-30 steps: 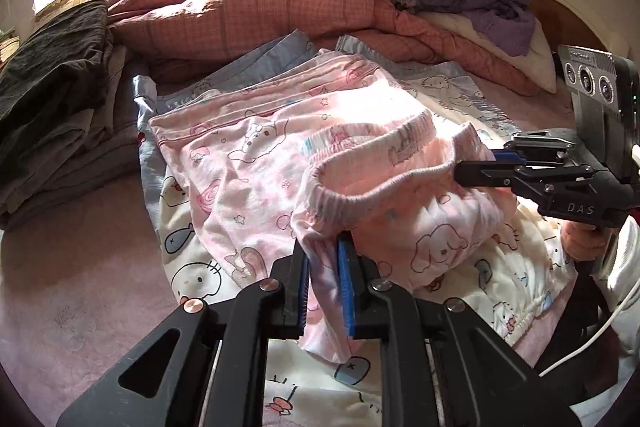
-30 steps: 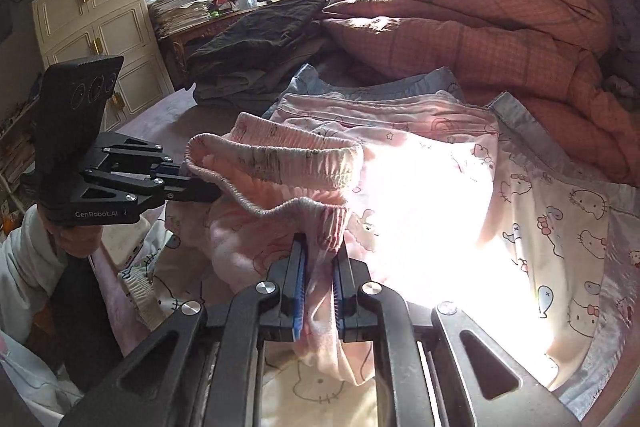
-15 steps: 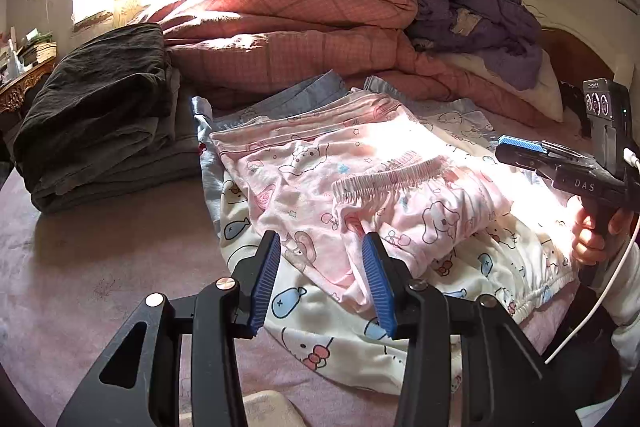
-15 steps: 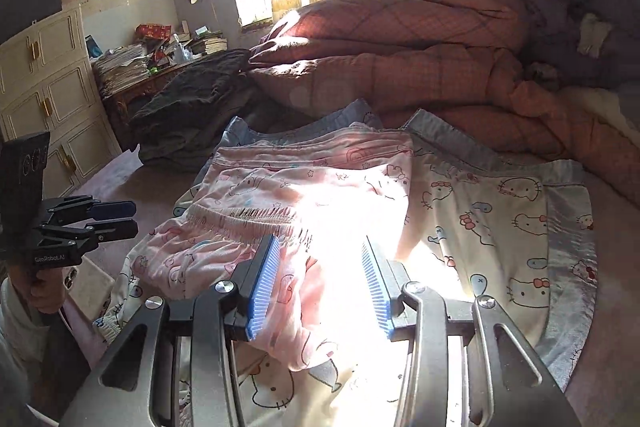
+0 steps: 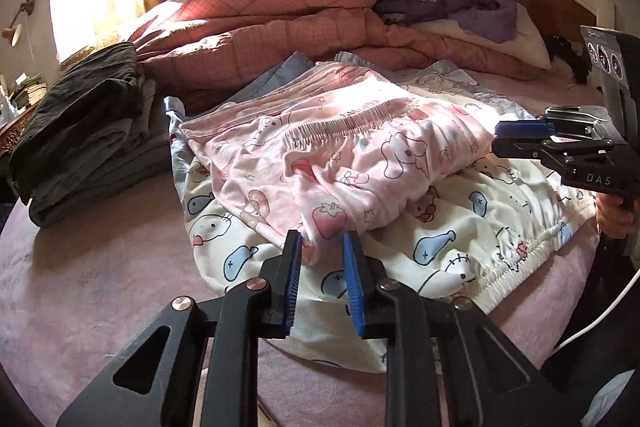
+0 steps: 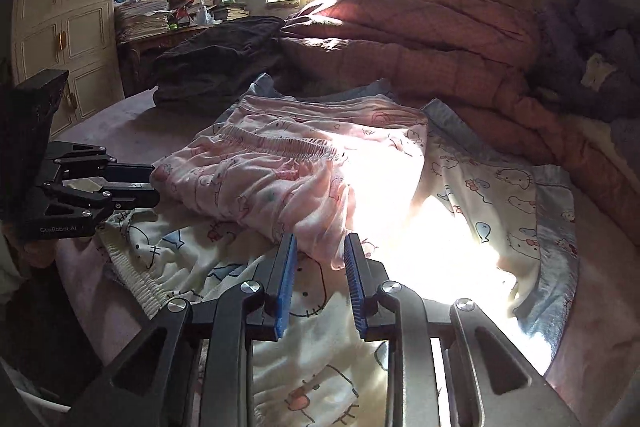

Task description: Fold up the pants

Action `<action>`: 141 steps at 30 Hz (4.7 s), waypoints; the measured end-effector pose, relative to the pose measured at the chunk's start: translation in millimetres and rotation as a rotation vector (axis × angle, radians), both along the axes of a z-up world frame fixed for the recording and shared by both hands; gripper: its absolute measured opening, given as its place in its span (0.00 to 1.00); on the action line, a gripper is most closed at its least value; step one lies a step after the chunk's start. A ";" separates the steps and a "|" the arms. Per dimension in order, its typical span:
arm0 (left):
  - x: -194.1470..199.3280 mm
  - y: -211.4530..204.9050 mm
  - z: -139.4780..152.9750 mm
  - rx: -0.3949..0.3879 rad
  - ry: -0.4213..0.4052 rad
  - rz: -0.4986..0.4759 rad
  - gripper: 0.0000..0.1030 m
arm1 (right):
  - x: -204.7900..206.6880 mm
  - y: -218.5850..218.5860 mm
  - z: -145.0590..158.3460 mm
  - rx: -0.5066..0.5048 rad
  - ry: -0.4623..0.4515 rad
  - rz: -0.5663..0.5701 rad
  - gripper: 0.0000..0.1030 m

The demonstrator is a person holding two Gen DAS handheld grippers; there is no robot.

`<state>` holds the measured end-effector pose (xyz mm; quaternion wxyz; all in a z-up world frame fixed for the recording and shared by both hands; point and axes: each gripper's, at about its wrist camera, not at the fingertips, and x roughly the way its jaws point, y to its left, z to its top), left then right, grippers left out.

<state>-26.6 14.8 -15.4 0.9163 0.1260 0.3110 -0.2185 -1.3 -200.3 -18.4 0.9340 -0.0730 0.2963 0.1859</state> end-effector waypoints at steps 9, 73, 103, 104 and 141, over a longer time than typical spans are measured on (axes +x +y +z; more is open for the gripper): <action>5.3 -1.6 -5.0 0.003 -0.020 0.033 0.04 | 4.0 3.9 -10.4 -0.067 0.002 -0.042 0.02; 81.5 -4.2 12.3 -0.058 0.320 -0.112 0.39 | 77.3 20.9 20.8 0.008 0.236 0.148 0.54; 130.2 -13.0 22.1 -0.018 0.211 -0.031 0.12 | 131.6 34.3 33.9 0.055 0.143 0.084 0.09; 131.7 -12.9 15.6 -0.006 0.214 -0.021 0.16 | 136.1 34.7 26.2 0.051 0.157 0.077 0.09; 70.3 9.4 -10.9 -0.008 0.175 0.264 0.44 | 84.1 28.2 -21.4 0.040 0.227 -0.085 0.76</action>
